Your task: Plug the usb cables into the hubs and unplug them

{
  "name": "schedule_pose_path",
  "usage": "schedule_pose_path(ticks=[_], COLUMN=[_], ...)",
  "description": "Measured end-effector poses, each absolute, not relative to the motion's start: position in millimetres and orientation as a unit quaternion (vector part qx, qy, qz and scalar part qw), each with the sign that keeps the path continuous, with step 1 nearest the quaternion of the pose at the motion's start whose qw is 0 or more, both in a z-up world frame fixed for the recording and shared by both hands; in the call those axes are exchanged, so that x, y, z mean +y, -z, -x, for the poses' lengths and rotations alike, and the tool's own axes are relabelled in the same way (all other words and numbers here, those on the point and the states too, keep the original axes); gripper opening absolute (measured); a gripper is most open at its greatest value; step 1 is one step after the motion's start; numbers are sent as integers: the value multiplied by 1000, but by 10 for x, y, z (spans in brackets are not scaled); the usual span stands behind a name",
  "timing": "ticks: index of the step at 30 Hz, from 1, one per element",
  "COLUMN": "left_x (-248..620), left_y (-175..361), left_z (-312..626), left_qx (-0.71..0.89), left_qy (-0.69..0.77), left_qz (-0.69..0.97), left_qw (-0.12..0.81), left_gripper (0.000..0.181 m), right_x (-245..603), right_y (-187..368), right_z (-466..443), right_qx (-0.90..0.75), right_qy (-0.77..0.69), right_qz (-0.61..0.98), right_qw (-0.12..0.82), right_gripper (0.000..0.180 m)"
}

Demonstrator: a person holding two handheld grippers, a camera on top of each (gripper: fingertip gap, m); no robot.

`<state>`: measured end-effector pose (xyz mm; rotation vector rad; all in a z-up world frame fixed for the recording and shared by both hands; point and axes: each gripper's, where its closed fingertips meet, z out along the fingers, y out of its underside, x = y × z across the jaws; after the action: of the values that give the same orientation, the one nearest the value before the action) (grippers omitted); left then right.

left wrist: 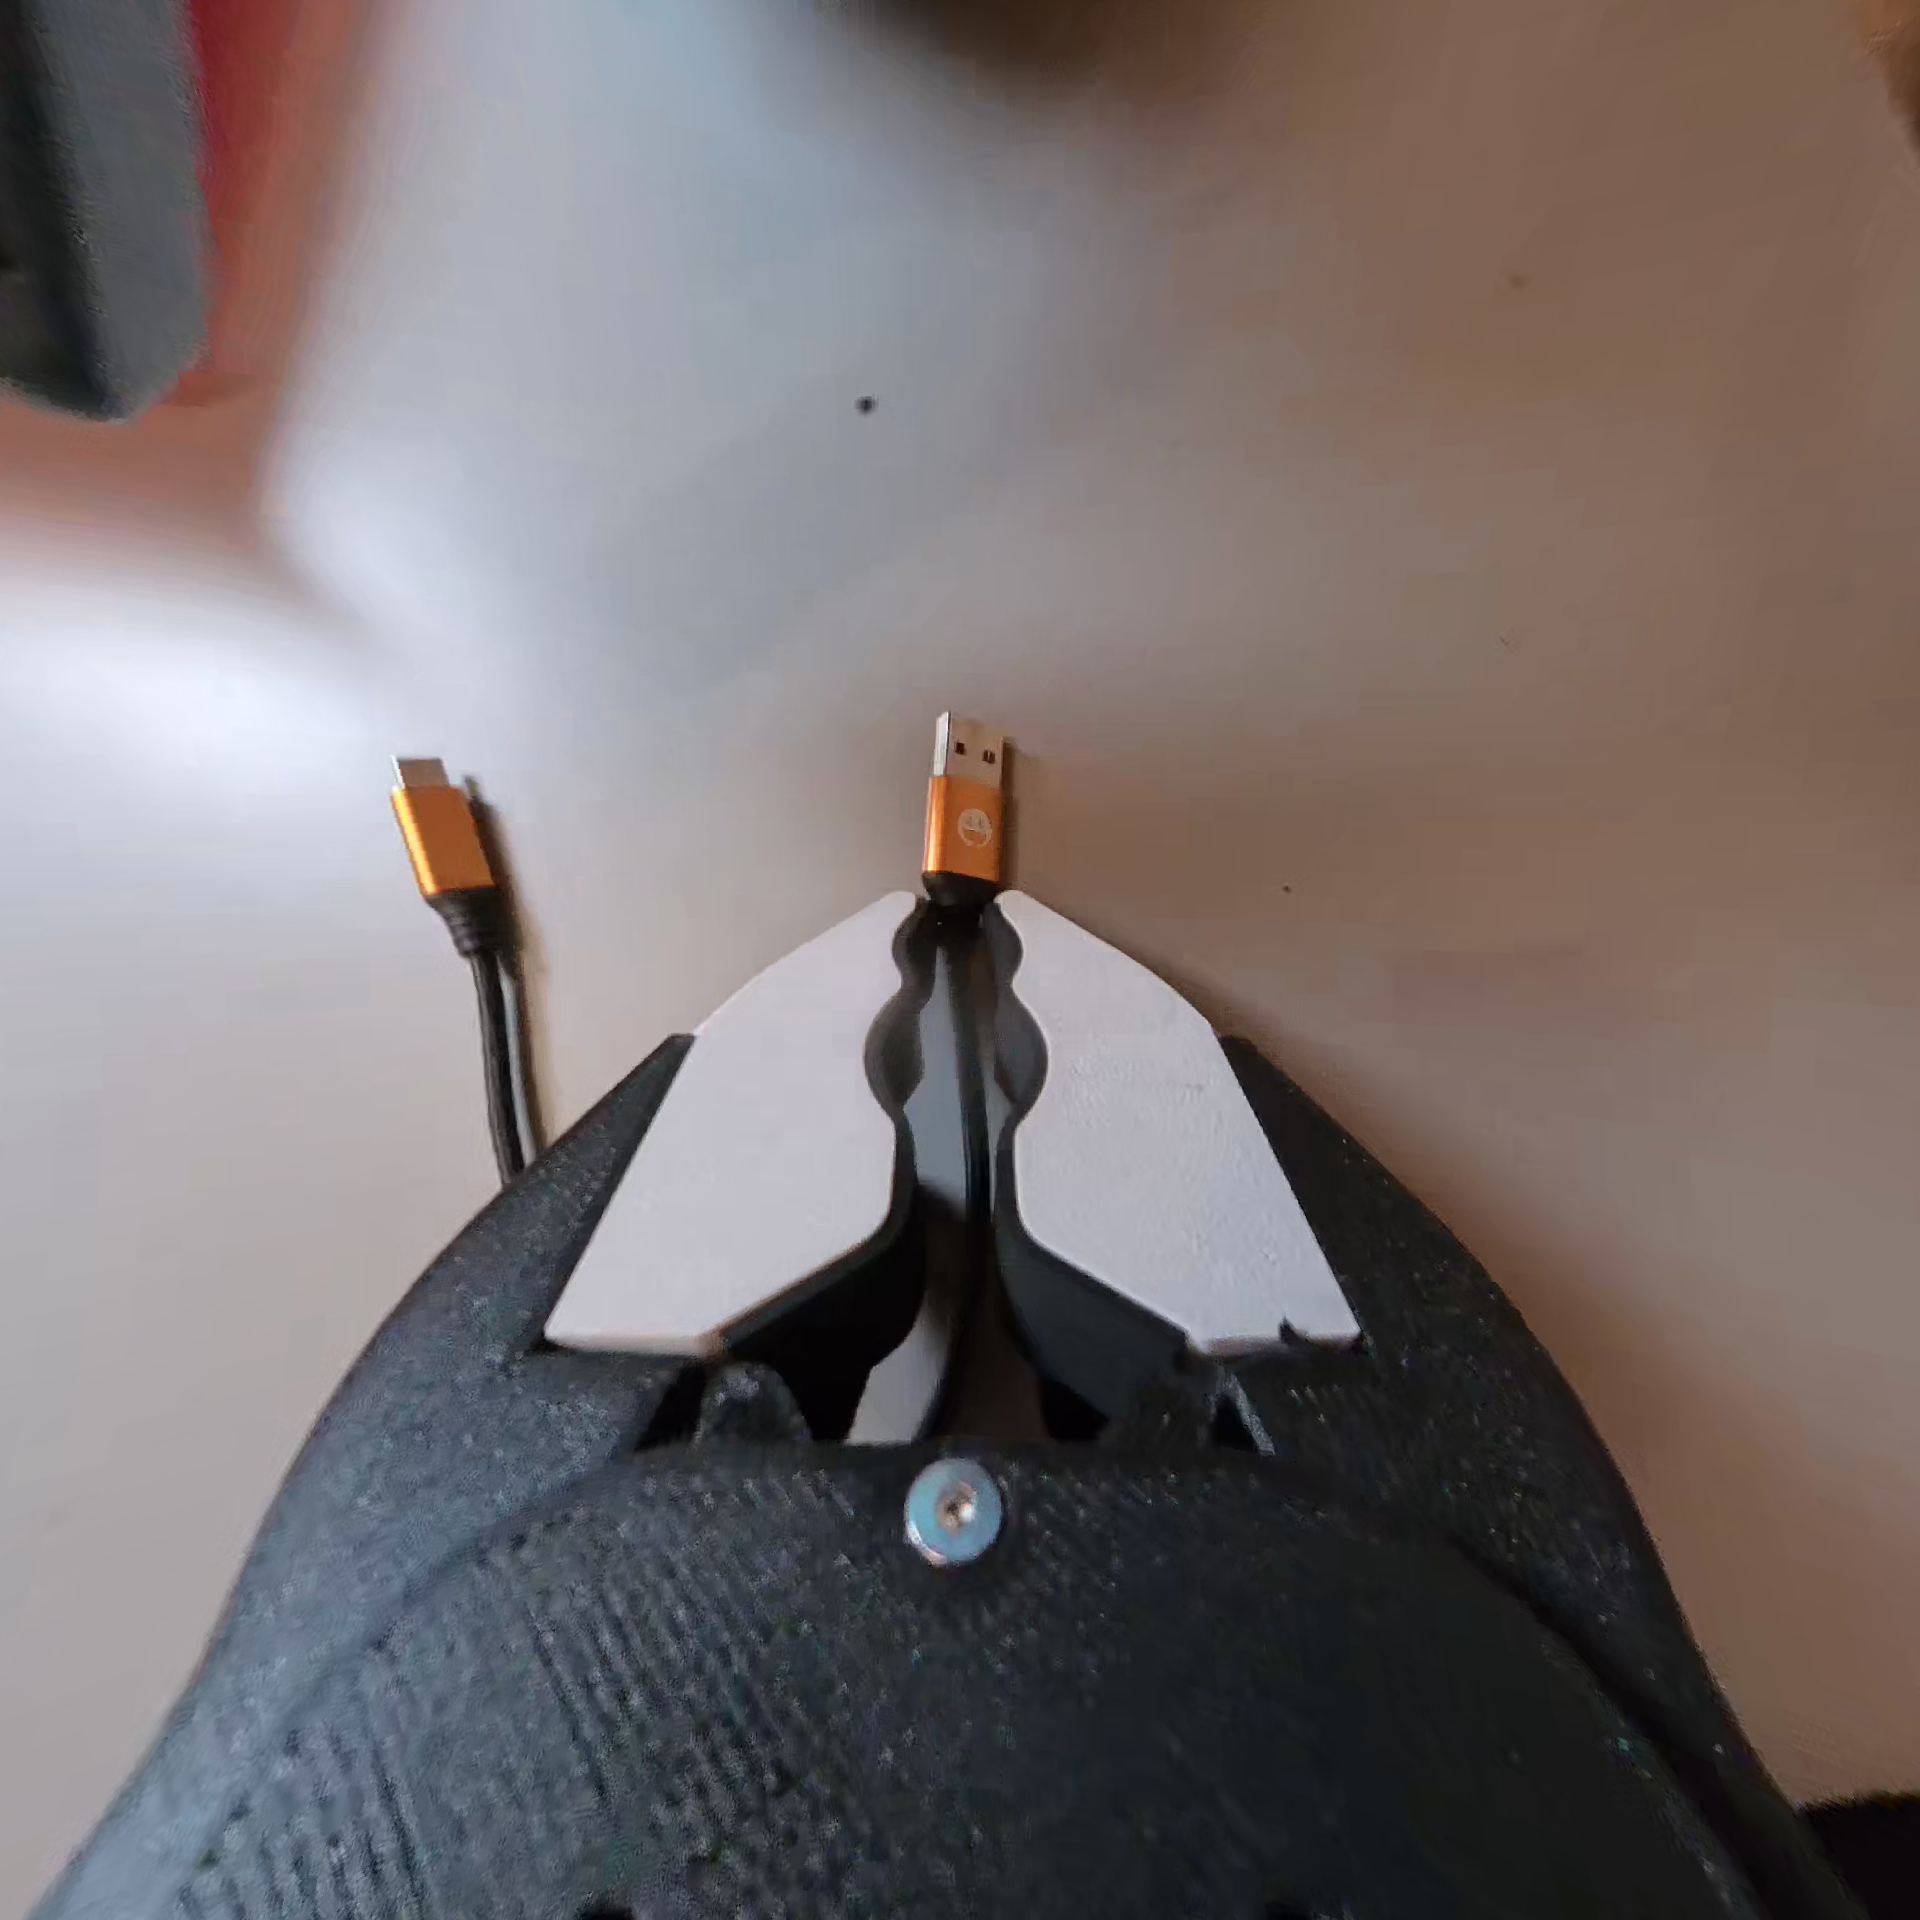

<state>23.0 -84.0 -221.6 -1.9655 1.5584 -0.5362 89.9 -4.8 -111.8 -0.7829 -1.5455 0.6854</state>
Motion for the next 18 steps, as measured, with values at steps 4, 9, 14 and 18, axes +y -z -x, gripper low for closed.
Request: schedule_pose_path(ticks=[4, 9, 14, 18], left_x=[-791, -803, -836, -878], left_y=[1935, 1554, 1538, 1613], left_z=[-198, -290, -325, -365], left_qx=[461, 332, 297, 294], left_qy=[291, 428, 456, 465], left_qz=[784, 791, 798, 802], left_qw=[297, 285, 259, 232], left_gripper=[9, 8, 8, 8], right_x=[-100, -299, -406, -443], right_y=[1221, 1368, 1482, 1571], right_z=[-836, -700, -617, -586], right_qx=[-694, -734, -759, -773], right_qy=[-241, -178, -136, -102], right_qz=[315, 266, 235, 213], right_qw=[601, 598, 592, 589], right_gripper=[12, 12, 12, 12])
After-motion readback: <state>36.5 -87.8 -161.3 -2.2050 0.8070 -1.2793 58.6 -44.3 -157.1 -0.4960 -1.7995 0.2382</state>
